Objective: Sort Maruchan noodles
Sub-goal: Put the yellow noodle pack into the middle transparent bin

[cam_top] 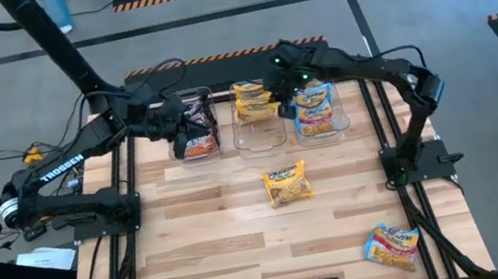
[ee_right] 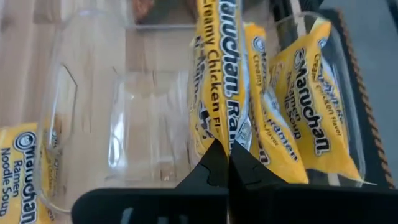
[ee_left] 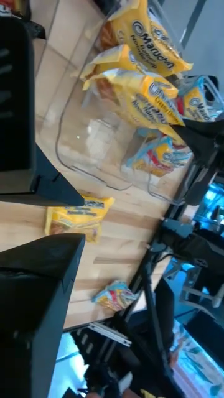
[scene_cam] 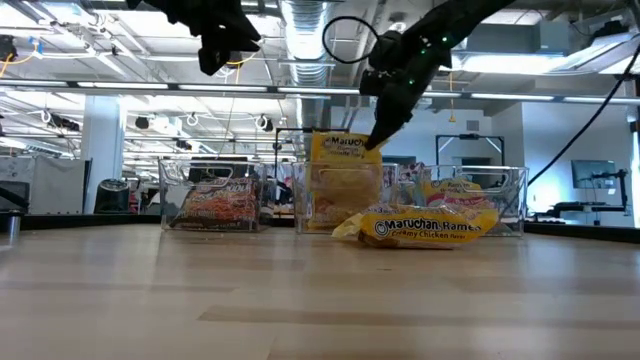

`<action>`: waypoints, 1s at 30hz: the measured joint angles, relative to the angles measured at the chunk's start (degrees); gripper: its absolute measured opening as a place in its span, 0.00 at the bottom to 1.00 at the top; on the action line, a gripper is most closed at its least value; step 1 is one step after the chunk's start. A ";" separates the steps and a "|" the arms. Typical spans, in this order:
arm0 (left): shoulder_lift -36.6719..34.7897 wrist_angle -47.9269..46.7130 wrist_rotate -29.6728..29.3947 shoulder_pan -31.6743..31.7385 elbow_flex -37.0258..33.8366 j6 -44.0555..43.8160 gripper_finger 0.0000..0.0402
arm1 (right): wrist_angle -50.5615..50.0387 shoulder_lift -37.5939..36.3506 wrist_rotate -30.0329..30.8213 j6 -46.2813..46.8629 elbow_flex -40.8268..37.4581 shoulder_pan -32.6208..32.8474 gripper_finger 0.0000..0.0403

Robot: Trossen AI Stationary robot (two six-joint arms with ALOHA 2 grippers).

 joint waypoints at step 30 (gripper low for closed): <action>0.02 -3.44 0.51 0.00 0.00 2.33 0.17 | -2.46 9.37 4.55 3.66 4.37 -0.18 0.22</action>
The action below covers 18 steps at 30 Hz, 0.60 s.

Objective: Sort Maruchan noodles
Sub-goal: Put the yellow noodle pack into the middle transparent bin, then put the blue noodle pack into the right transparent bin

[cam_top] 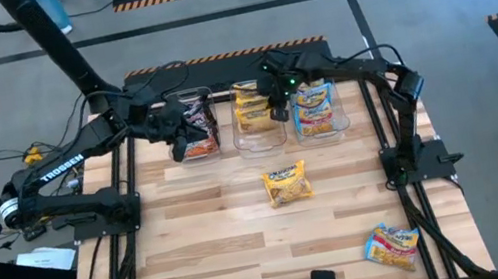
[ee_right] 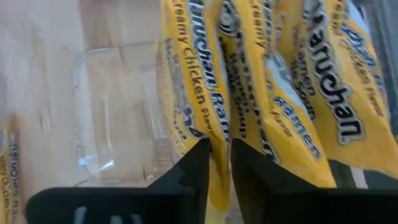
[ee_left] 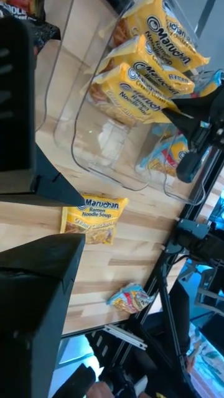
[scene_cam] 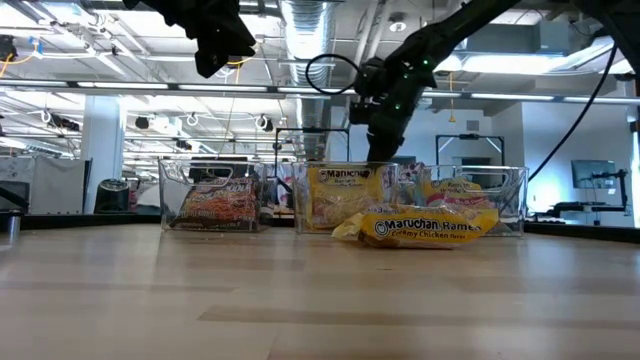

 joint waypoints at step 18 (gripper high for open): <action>0.00 -0.17 1.08 0.00 0.00 1.02 0.17 | -9.99 -0.49 1.89 5.43 7.15 0.79 0.48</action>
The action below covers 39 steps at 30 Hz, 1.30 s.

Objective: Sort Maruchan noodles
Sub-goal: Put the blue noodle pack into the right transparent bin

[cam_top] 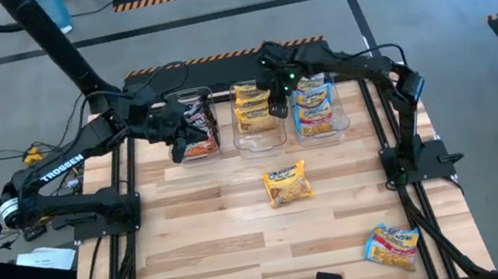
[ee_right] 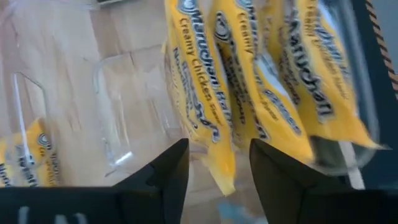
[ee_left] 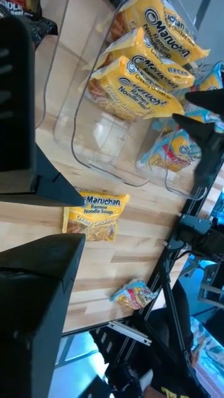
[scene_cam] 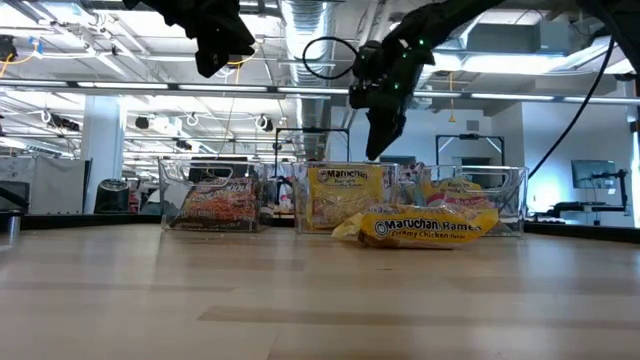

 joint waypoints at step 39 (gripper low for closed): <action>-0.04 -0.99 -1.41 0.00 -0.02 1.48 0.17 | -35.25 -20.20 -10.00 30.34 -16.54 26.70 0.45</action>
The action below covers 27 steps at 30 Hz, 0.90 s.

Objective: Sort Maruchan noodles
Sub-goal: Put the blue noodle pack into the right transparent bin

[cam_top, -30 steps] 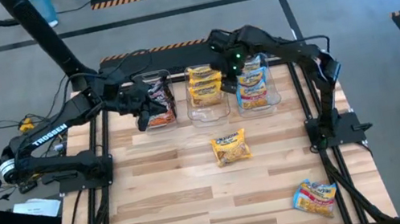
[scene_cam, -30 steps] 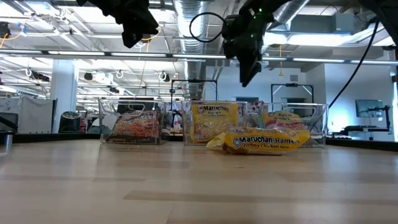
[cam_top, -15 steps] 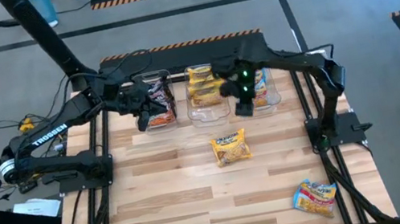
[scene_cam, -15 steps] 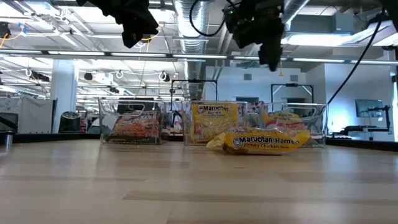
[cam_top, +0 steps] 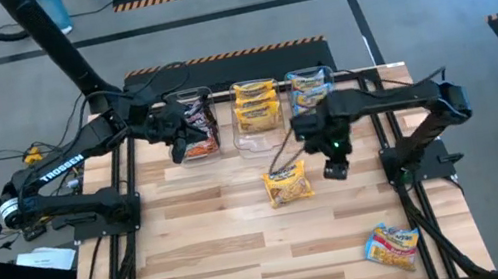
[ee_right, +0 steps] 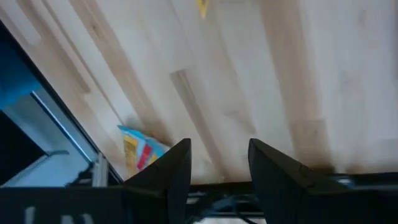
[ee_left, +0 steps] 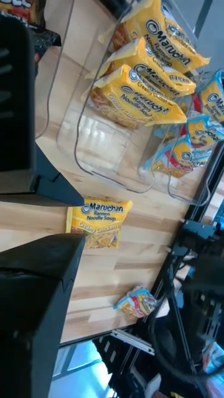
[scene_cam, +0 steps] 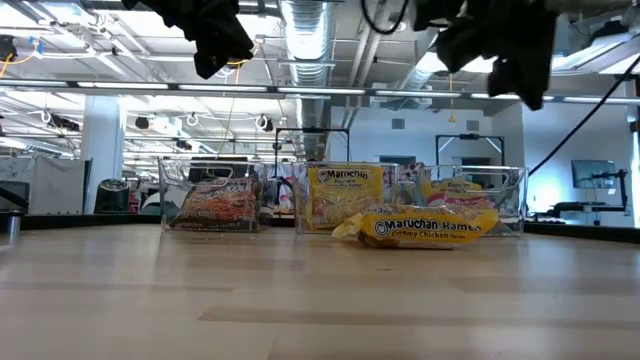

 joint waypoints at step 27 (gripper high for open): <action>0.00 -1.40 4.71 -0.69 0.00 -11.11 0.17 | 18.07 -25.23 -4.82 45.09 -21.81 31.13 0.45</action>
